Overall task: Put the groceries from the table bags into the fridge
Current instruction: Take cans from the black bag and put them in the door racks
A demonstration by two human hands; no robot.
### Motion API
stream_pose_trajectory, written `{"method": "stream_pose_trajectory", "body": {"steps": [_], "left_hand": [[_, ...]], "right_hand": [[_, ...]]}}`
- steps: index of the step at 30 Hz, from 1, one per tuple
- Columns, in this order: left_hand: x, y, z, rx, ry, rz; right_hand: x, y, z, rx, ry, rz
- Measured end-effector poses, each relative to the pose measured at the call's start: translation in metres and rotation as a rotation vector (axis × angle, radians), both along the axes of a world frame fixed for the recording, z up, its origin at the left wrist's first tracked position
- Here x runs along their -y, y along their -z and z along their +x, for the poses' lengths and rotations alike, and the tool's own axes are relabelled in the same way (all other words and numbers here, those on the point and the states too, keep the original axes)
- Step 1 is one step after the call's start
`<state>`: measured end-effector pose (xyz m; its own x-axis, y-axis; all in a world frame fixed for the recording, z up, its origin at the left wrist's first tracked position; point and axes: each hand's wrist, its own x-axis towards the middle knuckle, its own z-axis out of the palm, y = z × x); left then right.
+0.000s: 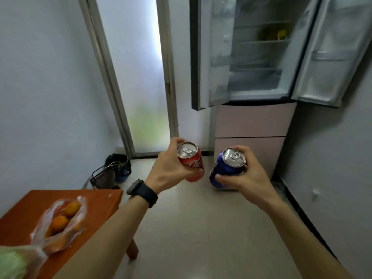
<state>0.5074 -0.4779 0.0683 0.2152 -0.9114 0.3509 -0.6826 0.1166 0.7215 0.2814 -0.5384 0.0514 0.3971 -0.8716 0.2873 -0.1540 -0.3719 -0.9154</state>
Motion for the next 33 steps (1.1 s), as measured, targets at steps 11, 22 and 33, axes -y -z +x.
{"method": "stream_pose_trajectory", "body": {"steps": [11, 22, 33], "left_hand": [[0.228, -0.044, -0.034, 0.01, 0.165, -0.153], [0.408, -0.068, -0.044, 0.01, 0.145, -0.17], [0.556, -0.07, -0.053, 0.001, -0.081, -0.136]], "right_hand": [[0.197, -0.051, -0.049, -0.013, 0.172, -0.099], [0.374, -0.076, -0.075, 0.01, 0.183, -0.127], [0.577, -0.081, -0.083, -0.003, -0.079, -0.045]]}}
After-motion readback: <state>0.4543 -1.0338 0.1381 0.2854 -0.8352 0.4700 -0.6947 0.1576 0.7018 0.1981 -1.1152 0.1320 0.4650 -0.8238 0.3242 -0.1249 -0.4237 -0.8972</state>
